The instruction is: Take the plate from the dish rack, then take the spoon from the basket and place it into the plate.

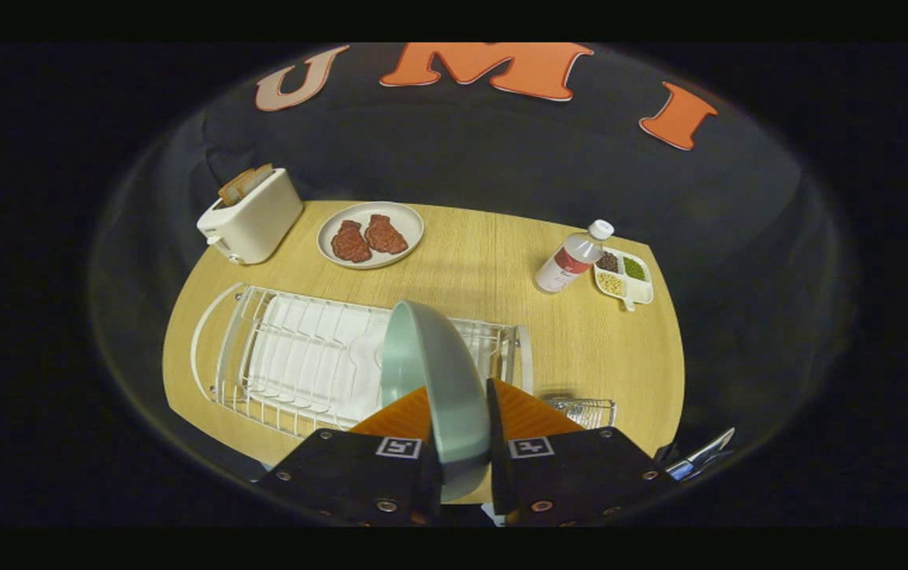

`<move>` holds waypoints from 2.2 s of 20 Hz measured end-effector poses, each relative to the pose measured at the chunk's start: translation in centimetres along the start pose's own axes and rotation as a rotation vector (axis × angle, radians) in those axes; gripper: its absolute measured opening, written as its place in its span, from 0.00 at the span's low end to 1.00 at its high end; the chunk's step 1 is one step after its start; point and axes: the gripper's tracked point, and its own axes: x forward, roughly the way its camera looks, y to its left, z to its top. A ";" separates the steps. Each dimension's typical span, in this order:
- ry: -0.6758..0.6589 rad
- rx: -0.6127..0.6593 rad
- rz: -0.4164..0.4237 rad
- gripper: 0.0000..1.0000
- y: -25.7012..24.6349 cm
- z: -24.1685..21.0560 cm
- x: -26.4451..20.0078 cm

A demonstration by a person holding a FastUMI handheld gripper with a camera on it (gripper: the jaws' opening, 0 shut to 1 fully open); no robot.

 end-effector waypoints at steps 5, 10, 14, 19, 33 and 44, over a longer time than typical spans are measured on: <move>-0.013 0.072 0.100 0.25 -1.4 -2.3 -2.7; -0.001 0.165 0.197 0.25 -3.4 -6.3 -4.5; 0.007 0.253 0.242 0.25 -5.9 -10.6 -5.0; 0.022 0.363 0.272 0.26 -8.7 -16.2 -4.7; 0.065 0.587 0.494 0.26 -7.5 -26.0 -0.2; 0.091 0.686 0.562 0.26 -3.6 -28.9 4.5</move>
